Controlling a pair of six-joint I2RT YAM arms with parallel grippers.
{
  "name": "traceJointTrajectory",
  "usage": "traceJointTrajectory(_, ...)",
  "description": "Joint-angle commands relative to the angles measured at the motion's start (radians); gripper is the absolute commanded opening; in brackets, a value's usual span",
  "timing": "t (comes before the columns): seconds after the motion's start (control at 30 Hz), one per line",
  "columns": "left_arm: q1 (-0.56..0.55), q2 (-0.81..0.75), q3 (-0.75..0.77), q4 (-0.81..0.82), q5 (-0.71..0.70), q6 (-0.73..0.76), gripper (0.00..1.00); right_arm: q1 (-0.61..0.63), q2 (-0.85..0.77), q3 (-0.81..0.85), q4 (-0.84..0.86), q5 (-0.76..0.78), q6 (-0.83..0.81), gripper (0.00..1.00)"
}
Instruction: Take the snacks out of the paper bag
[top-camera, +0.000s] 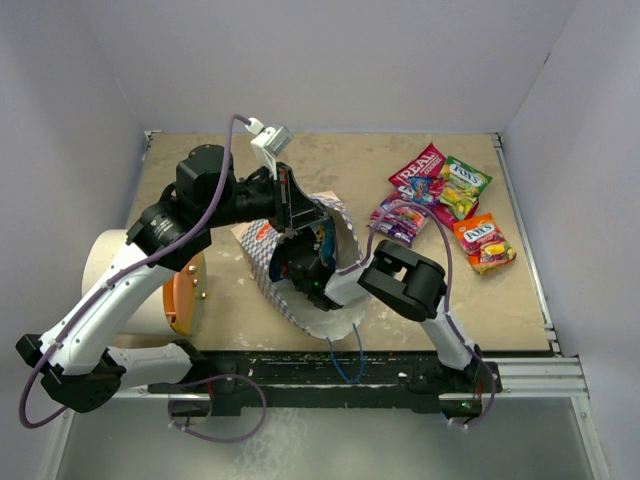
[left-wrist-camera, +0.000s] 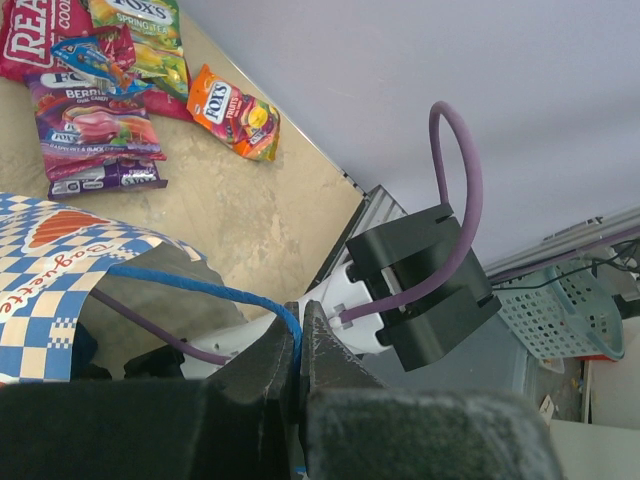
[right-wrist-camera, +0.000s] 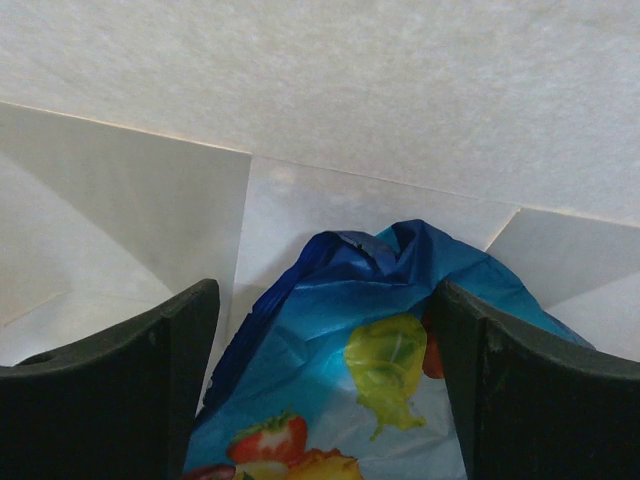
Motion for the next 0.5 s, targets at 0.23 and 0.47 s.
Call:
traceJointTrajectory(0.23,-0.003,-0.065,0.044,0.005,-0.013,0.01,0.0,-0.031,-0.047,0.034,-0.142,-0.017,0.065,0.33)
traceJointTrajectory(0.47,-0.004,-0.087,0.046,-0.028,-0.053,0.026,0.0,-0.035,-0.104,0.043,-0.242,-0.115,0.116,0.0)
